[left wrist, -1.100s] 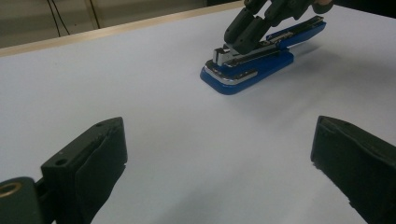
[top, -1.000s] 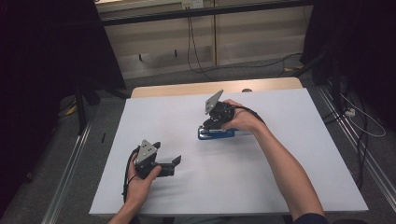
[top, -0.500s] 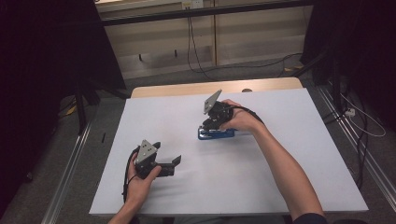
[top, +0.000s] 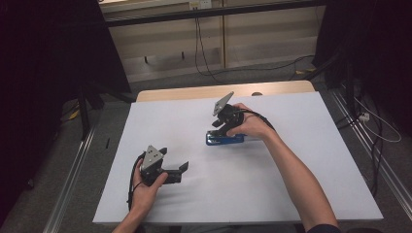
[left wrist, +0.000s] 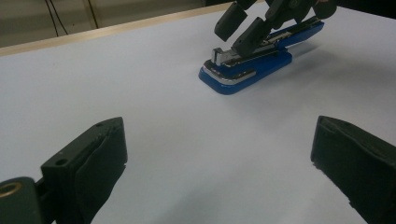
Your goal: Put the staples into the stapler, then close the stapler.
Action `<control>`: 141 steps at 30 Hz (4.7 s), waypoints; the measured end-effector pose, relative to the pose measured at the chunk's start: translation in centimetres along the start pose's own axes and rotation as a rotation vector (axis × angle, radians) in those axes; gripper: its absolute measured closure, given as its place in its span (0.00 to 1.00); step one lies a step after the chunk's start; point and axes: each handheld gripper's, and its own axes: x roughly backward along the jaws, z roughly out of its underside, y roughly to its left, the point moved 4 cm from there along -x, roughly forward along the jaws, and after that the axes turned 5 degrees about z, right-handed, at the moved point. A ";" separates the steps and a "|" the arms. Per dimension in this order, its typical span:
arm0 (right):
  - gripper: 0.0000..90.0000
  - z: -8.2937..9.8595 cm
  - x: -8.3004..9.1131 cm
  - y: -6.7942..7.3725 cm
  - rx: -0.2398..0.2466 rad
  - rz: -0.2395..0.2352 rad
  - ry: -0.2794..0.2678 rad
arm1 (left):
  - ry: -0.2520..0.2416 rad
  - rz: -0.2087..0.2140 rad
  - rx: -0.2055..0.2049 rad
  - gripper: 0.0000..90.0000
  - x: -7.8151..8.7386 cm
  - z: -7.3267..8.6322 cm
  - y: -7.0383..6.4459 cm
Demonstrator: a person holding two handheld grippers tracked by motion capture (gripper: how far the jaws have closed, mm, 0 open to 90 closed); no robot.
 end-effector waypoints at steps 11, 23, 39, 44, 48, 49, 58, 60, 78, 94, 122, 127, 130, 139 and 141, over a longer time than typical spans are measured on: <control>0.28 0.9 1.4 0.0 -0.125 0.093 -0.059 | 0.012 -0.003 0.001 0.04 -0.1 0.1 0.0; 0.14 2.1 2.5 0.4 -0.258 0.187 -0.116 | 0.012 -0.007 -0.007 0.04 0.0 0.1 0.1; 0.08 4.3 4.2 1.2 -0.360 0.363 -0.181 | 0.023 -0.013 0.003 0.04 0.0 0.3 0.2; 0.07 4.9 4.5 1.5 -0.389 0.418 -0.201 | 0.017 -0.016 0.014 0.04 0.2 0.4 0.4; 0.05 5.6 5.0 1.6 -0.434 0.475 -0.232 | 0.016 -0.016 0.012 0.04 0.2 0.5 0.4; 0.04 5.7 5.2 1.6 -0.446 0.481 -0.240 | 0.014 -0.018 0.014 0.04 0.2 0.5 0.5; 0.04 7.7 7.1 1.7 -0.490 0.545 -0.271 | 0.008 -0.025 0.020 0.04 0.2 0.4 0.8; 0.04 8.1 7.5 1.8 -0.504 0.560 -0.283 | 0.009 -0.026 0.012 0.04 0.3 0.3 0.8; 0.04 10.5 10.2 3.8 -0.552 0.615 -0.336 | 0.010 -0.032 0.006 0.04 0.5 0.3 0.4; 0.03 12.5 11.2 4.9 -0.556 0.632 -0.324 | 0.014 -0.010 -0.023 0.05 -0.7 -0.3 -0.2; 0.17 13.5 11.3 5.6 -0.544 0.582 -0.319 | -0.014 0.072 -0.085 0.04 -8.1 -4.4 -2.6; 0.29 13.7 11.8 5.3 -0.546 0.608 -0.349 | -0.054 0.065 -0.101 0.07 -9.3 -6.0 -2.5; 0.34 13.8 11.8 5.2 -0.552 0.602 -0.348 | -0.047 0.068 -0.106 0.07 -10.0 -6.5 -2.2; 0.50 13.9 11.2 5.2 -0.555 0.571 -0.327 | -0.030 0.065 -0.062 0.07 -11.3 -6.3 -1.4; 0.57 13.9 11.1 5.1 -0.556 0.572 -0.322 | -0.028 0.058 -0.073 0.07 -11.3 -5.8 -1.5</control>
